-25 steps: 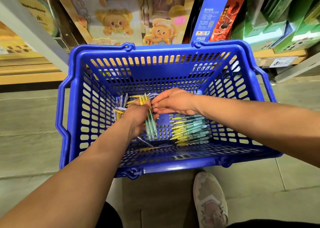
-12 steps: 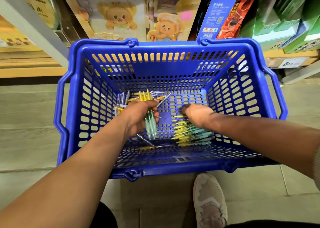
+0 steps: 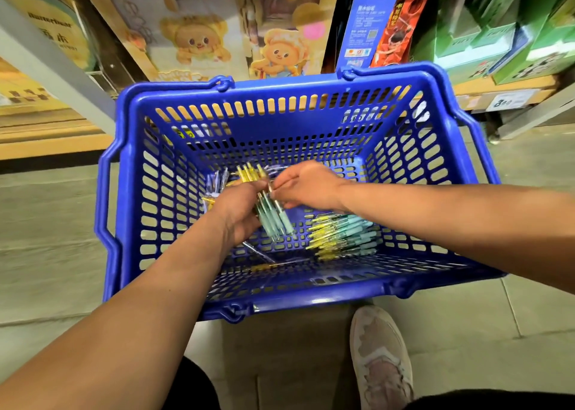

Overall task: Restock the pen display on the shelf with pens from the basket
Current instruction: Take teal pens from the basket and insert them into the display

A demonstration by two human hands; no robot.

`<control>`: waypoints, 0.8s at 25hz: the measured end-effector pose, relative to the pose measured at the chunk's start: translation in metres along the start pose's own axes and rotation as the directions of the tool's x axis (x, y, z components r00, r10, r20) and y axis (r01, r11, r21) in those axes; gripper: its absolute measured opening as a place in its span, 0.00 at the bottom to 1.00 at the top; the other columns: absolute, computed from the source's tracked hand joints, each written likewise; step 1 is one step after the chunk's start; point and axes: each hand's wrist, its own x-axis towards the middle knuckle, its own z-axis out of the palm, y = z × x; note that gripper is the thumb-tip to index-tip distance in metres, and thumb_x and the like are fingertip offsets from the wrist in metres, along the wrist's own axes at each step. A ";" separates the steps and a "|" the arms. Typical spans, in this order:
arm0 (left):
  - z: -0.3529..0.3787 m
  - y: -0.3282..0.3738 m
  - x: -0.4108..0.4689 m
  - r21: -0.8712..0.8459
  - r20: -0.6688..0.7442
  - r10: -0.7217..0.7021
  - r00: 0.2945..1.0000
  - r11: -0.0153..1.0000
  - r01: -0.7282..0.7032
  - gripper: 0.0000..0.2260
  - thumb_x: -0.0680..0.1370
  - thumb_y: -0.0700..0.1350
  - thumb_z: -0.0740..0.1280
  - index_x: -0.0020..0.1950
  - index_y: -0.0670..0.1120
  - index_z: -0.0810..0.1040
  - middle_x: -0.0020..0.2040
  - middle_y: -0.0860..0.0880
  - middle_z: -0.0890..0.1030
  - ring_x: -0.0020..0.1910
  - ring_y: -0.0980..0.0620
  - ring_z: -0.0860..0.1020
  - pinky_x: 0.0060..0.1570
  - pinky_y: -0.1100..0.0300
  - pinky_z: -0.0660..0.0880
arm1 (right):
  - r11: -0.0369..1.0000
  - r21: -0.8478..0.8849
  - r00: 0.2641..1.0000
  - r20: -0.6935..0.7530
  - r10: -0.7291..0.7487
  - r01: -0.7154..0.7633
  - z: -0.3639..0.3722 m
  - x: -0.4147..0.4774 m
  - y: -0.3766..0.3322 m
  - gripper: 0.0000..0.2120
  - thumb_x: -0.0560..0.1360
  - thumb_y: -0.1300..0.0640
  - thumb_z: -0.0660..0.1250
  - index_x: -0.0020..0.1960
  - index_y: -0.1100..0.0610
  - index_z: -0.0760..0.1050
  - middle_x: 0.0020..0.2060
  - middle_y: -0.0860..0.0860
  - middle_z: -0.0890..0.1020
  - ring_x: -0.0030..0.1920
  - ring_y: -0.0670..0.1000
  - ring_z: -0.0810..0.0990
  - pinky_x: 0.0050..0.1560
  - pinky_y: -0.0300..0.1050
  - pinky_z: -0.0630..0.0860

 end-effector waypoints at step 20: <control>-0.008 -0.002 0.001 0.080 0.014 0.018 1.000 0.997 -0.019 0.03 0.83 0.40 0.65 0.50 0.41 0.74 0.33 0.48 0.72 0.30 0.51 0.71 0.35 0.54 0.73 | 0.264 -0.951 0.976 0.195 0.100 0.163 -0.040 0.005 0.088 0.31 0.78 0.73 0.60 0.77 0.53 0.63 0.63 0.56 0.78 0.55 0.56 0.83 0.52 0.49 0.82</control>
